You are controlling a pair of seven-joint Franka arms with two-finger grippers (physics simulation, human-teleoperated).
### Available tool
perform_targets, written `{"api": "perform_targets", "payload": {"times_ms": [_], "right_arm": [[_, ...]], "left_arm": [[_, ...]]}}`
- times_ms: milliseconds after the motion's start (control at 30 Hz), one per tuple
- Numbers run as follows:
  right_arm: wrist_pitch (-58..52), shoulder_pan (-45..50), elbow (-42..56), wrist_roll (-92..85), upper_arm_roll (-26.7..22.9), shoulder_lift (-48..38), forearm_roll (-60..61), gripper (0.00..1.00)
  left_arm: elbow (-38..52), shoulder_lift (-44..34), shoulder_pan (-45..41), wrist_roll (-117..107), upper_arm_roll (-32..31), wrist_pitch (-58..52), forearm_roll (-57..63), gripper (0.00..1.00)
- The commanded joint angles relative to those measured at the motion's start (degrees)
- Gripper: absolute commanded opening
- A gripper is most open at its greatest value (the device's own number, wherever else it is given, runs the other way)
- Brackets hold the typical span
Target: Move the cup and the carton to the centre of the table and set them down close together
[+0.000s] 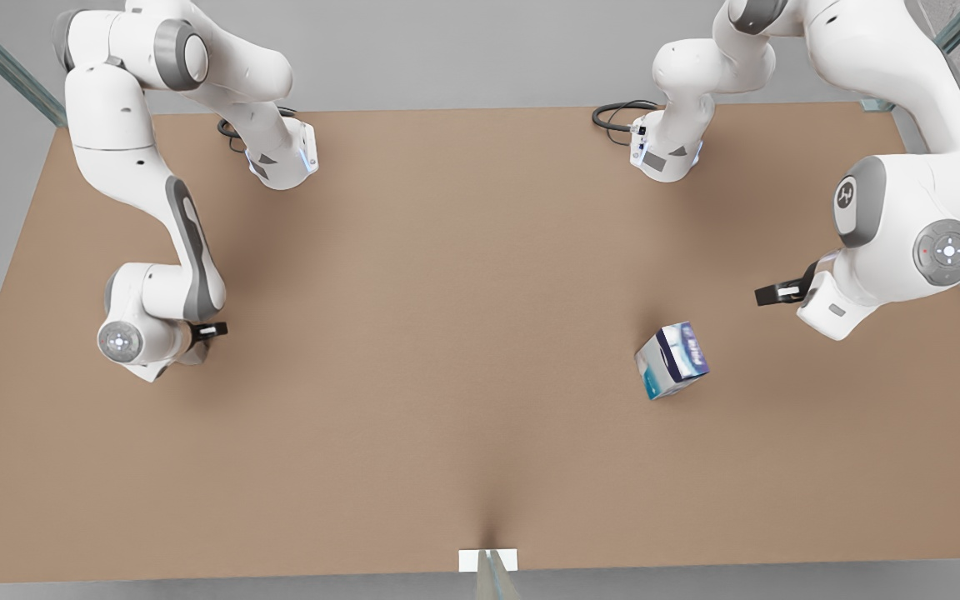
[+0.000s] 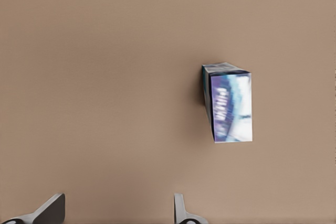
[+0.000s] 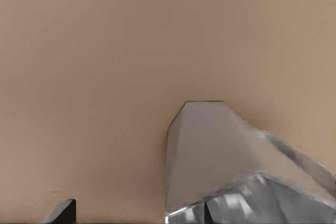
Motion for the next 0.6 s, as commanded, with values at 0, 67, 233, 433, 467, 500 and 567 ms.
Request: {"api": "perform_targets", "payload": {"times_ms": [0,67,233,433,467,500,567], "right_arm": [[-0.13,-0.31,0.0,-1.43,0.0,0.09,0.09,0.23],[-0.39,-0.31,0.09,-1.61,-0.09,0.62,0.0,0.21],[-0.74,-0.49,0.7,-1.7,-0.09,0.97,-1.06,0.21],[-2.33,-1.02,2.63,-1.53,0.0,1.15,-1.06,0.21],[-2.41,-1.02,3.16,-1.53,0.0,1.15,-1.06,0.21],[-2.94,-1.1,3.43,-1.53,0.0,1.24,-1.06,0.21],[-2.94,-1.1,4.3,-1.61,0.0,1.59,-1.06,0.21]], "left_arm": [[0.0,-0.01,0.09,-0.04,0.0,0.0,-0.02,1.0],[0.0,-0.01,0.01,-0.04,0.0,0.0,-0.02,1.0],[0.0,-0.01,0.01,-0.22,0.0,0.0,-0.02,1.0],[0.0,-0.01,-0.08,-0.13,0.0,0.0,-0.72,1.0],[0.0,-0.01,0.01,-0.22,0.0,0.0,-0.72,1.0],[0.0,-0.01,-0.08,-0.22,0.0,0.0,-0.72,1.0],[0.0,-0.01,-0.08,-0.22,0.0,0.0,-0.72,1.0]]}}
